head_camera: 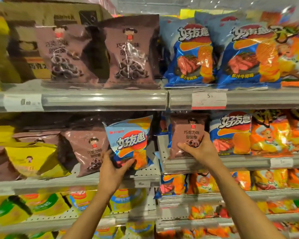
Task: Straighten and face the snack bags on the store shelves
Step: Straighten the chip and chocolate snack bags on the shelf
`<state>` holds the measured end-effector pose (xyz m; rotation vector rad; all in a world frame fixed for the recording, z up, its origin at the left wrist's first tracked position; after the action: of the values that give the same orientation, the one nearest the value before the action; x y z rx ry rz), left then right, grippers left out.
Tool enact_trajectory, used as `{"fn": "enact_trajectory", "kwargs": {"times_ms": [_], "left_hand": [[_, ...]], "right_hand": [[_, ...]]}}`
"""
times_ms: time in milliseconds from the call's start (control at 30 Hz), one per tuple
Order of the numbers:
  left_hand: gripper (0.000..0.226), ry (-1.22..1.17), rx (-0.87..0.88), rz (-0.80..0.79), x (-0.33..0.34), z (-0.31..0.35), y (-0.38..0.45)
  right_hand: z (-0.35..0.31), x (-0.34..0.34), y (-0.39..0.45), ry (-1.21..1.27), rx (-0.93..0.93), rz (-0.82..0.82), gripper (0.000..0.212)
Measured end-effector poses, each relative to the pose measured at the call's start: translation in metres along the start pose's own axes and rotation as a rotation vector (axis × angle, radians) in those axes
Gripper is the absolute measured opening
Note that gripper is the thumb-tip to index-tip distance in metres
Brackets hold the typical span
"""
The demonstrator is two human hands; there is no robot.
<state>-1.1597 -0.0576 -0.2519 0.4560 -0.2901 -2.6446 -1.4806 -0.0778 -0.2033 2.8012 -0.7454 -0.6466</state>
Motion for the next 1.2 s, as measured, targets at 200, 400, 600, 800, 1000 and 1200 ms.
{"fn": "enact_trajectory", "kwargs": {"times_ms": [200, 400, 600, 800, 1000, 1200], "left_hand": [[0.072, -0.053, -0.097, -0.151, 0.012, -0.004, 0.024], [0.052, -0.138, -0.116, -0.193, 0.014, 0.002, 0.024], [0.046, -0.220, -0.109, -0.109, 0.002, 0.017, 0.020], [0.050, -0.269, -0.055, -0.110, 0.008, 0.049, 0.020], [0.046, -0.330, -0.027, -0.139, 0.024, 0.078, 0.023], [0.048, -0.264, 0.237, -0.506, 0.058, 0.107, 0.008]], "right_hand": [[-0.003, -0.001, 0.009, -0.052, 0.054, -0.084, 0.088], [-0.003, 0.002, 0.007, -0.068, 0.030, -0.073, 0.091], [-0.004, 0.004, 0.005, -0.056, -0.001, -0.065, 0.086], [-0.013, -0.005, -0.005, 0.039, -0.053, 0.009, 0.083], [-0.019, -0.041, -0.017, 0.179, -0.079, -0.008, 0.078], [0.001, -0.087, -0.032, 0.263, -0.030, 0.038, 0.074]]}}
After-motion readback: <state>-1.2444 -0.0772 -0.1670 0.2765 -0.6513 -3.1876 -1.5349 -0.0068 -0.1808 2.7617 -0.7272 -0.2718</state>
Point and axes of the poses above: each hand's wrist, its own y-axis towards the middle knuckle, its own x-axis out of the palm, z = x × y, the point moved 2 cm from there along y, towards the middle knuckle, and after that the axes turned 11 degrees about z, right-handed, at the moved point
